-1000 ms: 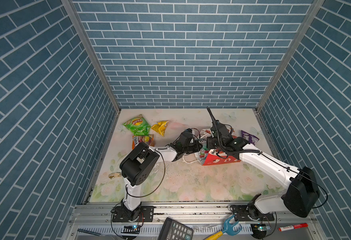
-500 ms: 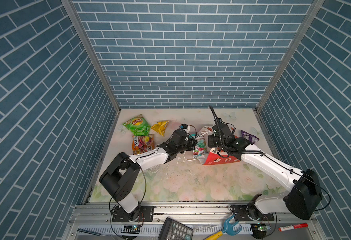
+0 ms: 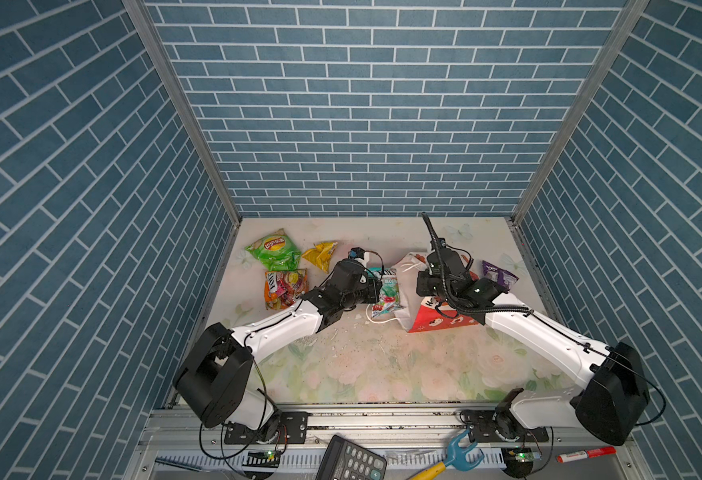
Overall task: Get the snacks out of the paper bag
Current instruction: 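Pull the teal packet out through the bag mouth with the left gripper, then carry the teal packet to the snack pile with the left gripper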
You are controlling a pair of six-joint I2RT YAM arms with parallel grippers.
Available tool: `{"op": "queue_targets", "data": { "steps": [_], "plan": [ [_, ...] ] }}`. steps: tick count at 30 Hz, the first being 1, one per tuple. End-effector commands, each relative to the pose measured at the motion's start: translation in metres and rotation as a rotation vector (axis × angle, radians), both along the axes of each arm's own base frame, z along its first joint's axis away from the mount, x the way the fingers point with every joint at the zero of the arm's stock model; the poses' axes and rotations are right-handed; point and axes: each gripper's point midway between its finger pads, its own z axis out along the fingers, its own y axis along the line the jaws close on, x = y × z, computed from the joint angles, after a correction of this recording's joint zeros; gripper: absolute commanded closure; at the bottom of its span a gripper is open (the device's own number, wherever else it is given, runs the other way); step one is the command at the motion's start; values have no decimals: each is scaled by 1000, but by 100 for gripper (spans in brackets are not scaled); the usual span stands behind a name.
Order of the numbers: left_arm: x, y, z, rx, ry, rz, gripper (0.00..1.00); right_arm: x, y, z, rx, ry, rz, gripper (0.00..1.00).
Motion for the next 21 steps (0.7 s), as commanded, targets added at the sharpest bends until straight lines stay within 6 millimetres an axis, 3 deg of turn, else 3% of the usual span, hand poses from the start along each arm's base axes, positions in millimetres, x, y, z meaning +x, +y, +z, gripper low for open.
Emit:
{"op": "queue_targets", "data": {
  "steps": [1,21],
  "plan": [
    [4,22,20,28,-71,52,100,0,-9,10,30,-32,-49,100],
    [9,100,64,-6,-97,203,100,1,-12,19,33,-78,-54,100]
  ]
}}
